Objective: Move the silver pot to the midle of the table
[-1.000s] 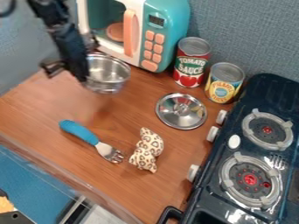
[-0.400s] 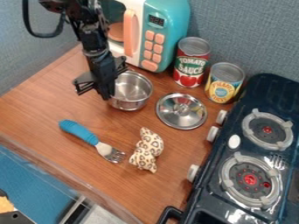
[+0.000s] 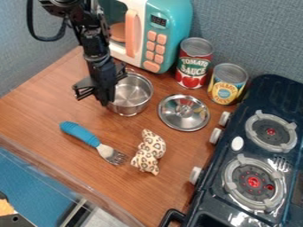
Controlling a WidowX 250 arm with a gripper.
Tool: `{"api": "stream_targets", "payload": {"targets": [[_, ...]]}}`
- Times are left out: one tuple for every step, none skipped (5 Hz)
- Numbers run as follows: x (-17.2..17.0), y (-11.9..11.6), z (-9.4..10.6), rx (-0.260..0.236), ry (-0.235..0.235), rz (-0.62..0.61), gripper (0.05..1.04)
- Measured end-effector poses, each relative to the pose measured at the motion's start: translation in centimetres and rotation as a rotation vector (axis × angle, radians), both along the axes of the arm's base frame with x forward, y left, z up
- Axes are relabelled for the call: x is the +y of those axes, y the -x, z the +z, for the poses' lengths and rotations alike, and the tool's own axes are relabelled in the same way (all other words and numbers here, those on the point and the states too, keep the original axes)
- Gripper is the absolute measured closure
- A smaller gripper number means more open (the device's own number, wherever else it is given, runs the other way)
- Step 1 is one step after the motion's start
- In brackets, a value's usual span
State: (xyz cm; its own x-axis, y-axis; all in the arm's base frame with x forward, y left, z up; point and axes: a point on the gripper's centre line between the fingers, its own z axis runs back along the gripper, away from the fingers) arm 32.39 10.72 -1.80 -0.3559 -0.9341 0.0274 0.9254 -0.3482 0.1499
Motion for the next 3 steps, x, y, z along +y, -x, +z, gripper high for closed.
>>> {"api": "stream_targets", "payload": {"targets": [[-0.3,0.3,0.1,0.02,0.025,-0.013,0.611],[0.4,0.4,1.9,-0.018,0.038,-0.001,0.299],[1.0,0.8,5.2,-0.086,0.036,-0.004,0.083]]}}
